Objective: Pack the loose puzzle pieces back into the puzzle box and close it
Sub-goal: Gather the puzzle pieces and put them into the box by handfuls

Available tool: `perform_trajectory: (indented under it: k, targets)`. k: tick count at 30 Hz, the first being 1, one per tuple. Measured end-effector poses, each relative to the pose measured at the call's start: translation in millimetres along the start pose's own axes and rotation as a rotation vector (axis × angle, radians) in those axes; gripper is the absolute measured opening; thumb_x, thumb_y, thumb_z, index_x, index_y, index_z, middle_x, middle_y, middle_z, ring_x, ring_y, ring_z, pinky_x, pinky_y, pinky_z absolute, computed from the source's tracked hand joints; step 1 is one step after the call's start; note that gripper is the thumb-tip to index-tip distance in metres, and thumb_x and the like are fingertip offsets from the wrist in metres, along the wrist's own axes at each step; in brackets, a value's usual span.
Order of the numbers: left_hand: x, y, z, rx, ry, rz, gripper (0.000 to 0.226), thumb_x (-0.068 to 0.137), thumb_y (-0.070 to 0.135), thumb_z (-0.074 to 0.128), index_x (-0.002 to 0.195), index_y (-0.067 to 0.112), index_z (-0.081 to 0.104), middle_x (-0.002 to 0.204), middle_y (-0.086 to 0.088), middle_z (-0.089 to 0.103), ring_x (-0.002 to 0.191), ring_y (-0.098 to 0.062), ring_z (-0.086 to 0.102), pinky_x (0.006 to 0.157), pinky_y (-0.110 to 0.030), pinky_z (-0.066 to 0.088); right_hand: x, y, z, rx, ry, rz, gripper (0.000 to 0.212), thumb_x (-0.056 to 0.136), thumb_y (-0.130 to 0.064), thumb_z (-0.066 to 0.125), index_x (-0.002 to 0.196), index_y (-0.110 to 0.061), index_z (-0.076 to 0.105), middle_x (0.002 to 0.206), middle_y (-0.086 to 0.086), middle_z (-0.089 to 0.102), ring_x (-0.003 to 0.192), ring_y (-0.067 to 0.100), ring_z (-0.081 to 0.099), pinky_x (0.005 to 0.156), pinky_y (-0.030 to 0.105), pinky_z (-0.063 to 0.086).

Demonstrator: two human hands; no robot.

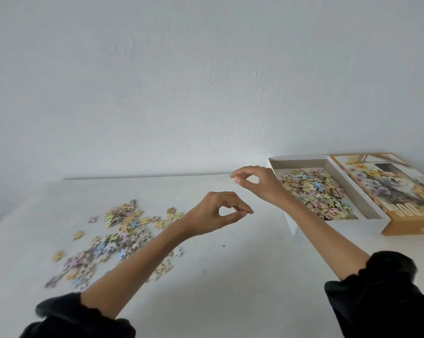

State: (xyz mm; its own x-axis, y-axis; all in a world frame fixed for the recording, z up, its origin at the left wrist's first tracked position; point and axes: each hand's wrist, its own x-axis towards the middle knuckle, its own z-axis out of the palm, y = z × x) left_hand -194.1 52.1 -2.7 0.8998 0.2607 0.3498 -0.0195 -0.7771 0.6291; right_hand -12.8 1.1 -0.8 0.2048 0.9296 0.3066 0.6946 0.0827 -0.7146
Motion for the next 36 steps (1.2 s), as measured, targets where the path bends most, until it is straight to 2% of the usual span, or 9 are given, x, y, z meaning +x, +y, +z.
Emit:
perform_trajectory:
  k: [5, 11, 15, 18, 20, 25, 29, 33, 36]
  targets:
    - [-59.8, -18.9, -45.5, 0.041, -0.002, -0.034, 0.015, 0.088, 0.019, 0.06, 0.1, 0.019, 0.071, 0.091, 0.014, 0.065, 0.085, -0.002, 0.062, 0.082, -0.019, 0.048, 8.3, -37.0, 60.7, 0.032, -0.039, -0.011, 0.013, 0.088, -0.024, 0.058, 0.094, -0.024, 0.069, 0.097, -0.012, 0.069, 0.088, 0.001, 0.06, 0.083, 0.015, 0.042]
    - [-127.3, -53.5, -82.3, 0.053, 0.014, -0.098, 0.017, 0.088, 0.022, 0.06, 0.101, 0.017, 0.07, 0.093, 0.001, 0.07, 0.084, -0.004, 0.064, 0.079, -0.023, 0.052, 14.0, -62.4, 133.7, 0.059, -0.101, -0.042, 0.015, 0.089, -0.022, 0.057, 0.097, -0.021, 0.07, 0.094, -0.01, 0.069, 0.088, 0.001, 0.059, 0.082, 0.014, 0.042]
    - [-166.6, -78.5, -90.7, 0.139, -0.013, -0.111, 0.023, 0.089, 0.03, 0.057, 0.107, 0.02, 0.067, 0.104, 0.001, 0.064, 0.094, -0.004, 0.059, 0.083, -0.021, 0.049, 16.2, -61.5, 175.4, -0.062, -0.109, -0.054, 0.019, 0.088, -0.026, 0.059, 0.105, -0.026, 0.066, 0.11, -0.004, 0.064, 0.107, 0.01, 0.051, 0.091, 0.028, 0.041]
    - [-196.1, -102.3, -95.5, 0.278, 0.055, -0.187, 0.038, 0.09, 0.048, 0.046, 0.119, 0.027, 0.058, 0.122, 0.003, 0.052, 0.113, -0.006, 0.049, 0.094, -0.024, 0.042, 14.6, -52.0, 195.5, -0.231, -0.186, 0.042, 0.041, 0.09, -0.045, 0.047, 0.126, -0.025, 0.054, 0.139, 0.001, 0.045, 0.132, 0.017, 0.033, 0.106, 0.033, 0.027]
    - [-215.0, -117.4, -101.4, 0.347, 0.097, -0.301, 0.047, 0.088, 0.058, 0.037, 0.126, 0.033, 0.049, 0.134, 0.006, 0.043, 0.125, -0.006, 0.039, 0.103, -0.03, 0.034, 11.3, -46.9, 205.7, -0.311, -0.243, 0.08, 0.067, 0.084, -0.066, 0.023, 0.135, -0.028, 0.041, 0.149, 0.0, 0.031, 0.14, 0.018, 0.021, 0.113, 0.036, 0.018]
    - [-241.9, -131.1, -98.7, 0.5, -0.015, -0.345, 0.065, 0.088, 0.065, 0.018, 0.142, 0.03, 0.027, 0.147, 0.009, 0.029, 0.134, -0.004, 0.025, 0.115, -0.028, 0.016, -10.5, -58.2, 222.0, -0.348, -0.321, 0.022, 0.075, 0.079, -0.067, 0.003, 0.143, -0.032, 0.019, 0.154, -0.005, 0.017, 0.143, 0.015, 0.009, 0.112, 0.029, 0.007]
    - [-229.4, -121.8, -90.5, 0.406, 0.04, -0.327, 0.062, 0.089, 0.062, 0.02, 0.141, 0.029, 0.027, 0.145, 0.006, 0.028, 0.132, -0.005, 0.027, 0.11, -0.021, 0.018, -22.7, -72.0, 223.1, -0.203, -0.349, 0.035, 0.057, 0.089, -0.061, 0.023, 0.142, -0.04, 0.015, 0.153, -0.011, 0.014, 0.142, 0.009, 0.011, 0.115, 0.037, 0.014]
    - [-236.6, -129.5, -101.2, 0.429, 0.254, -0.387, 0.065, 0.088, 0.065, 0.019, 0.136, 0.025, 0.036, 0.144, 0.002, 0.033, 0.124, -0.004, 0.03, 0.109, -0.038, 0.031, -34.0, -72.6, 209.3, -0.193, -0.388, 0.035, 0.087, 0.056, -0.093, 0.021, 0.133, -0.059, -0.001, 0.154, -0.014, -0.004, 0.141, 0.006, -0.006, 0.114, 0.039, 0.002]
    - [-259.5, -149.3, -118.4, 0.569, 0.305, -0.644, 0.091, 0.076, 0.079, 0.0, 0.14, 0.02, 0.029, 0.15, -0.005, 0.023, 0.138, -0.019, 0.021, 0.115, -0.046, 0.017, -53.5, -73.1, 206.4, -0.382, -0.486, 0.003, 0.107, 0.048, -0.095, 0.027, 0.134, -0.052, -0.019, 0.151, -0.005, -0.027, 0.139, 0.012, -0.025, 0.113, 0.035, -0.011]
